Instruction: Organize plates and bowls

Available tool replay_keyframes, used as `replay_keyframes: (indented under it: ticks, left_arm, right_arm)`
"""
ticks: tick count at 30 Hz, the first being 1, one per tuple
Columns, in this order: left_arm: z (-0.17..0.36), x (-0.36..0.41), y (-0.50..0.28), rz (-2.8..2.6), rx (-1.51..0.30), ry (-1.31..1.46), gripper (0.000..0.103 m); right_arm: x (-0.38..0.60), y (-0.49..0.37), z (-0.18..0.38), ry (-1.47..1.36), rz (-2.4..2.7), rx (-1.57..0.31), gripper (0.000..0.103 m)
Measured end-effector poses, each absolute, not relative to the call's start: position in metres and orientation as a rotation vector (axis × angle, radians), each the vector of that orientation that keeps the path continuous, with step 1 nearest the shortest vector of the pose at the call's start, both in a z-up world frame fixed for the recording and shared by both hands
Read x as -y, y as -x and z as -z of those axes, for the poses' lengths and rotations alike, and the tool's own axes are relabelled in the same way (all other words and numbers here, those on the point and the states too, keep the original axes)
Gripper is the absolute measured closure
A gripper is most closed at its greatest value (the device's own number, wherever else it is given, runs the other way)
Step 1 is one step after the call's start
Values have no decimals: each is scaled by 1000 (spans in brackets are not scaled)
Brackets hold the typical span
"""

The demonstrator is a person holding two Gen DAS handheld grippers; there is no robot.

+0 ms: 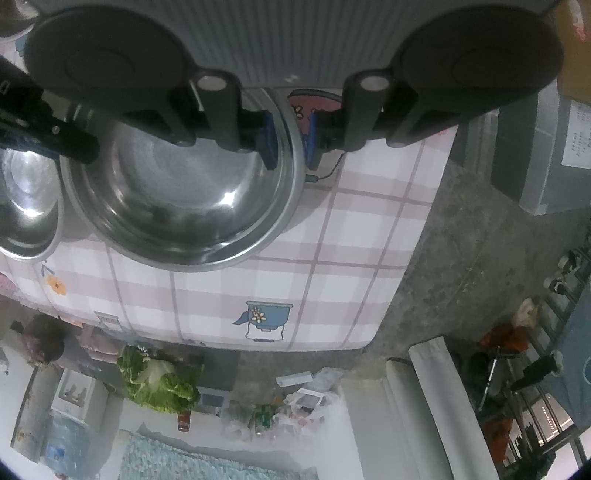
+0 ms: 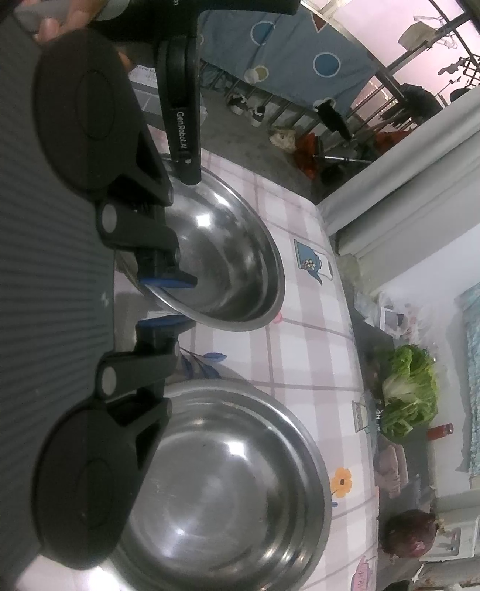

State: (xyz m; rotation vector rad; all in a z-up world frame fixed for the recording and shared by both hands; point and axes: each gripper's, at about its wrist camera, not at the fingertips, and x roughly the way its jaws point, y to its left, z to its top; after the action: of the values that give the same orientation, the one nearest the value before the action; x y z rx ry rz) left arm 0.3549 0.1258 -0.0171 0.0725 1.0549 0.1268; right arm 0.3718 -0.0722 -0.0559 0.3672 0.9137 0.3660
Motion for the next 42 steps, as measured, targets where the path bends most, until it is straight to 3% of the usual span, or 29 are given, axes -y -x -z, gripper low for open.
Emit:
replay_keyframes:
  ticks: [42]
  left_arm:
    - [-37,-89,-319,-103,-962,-95,85]
  right_arm:
    - [111,-334,9,-381,-359,-818,87]
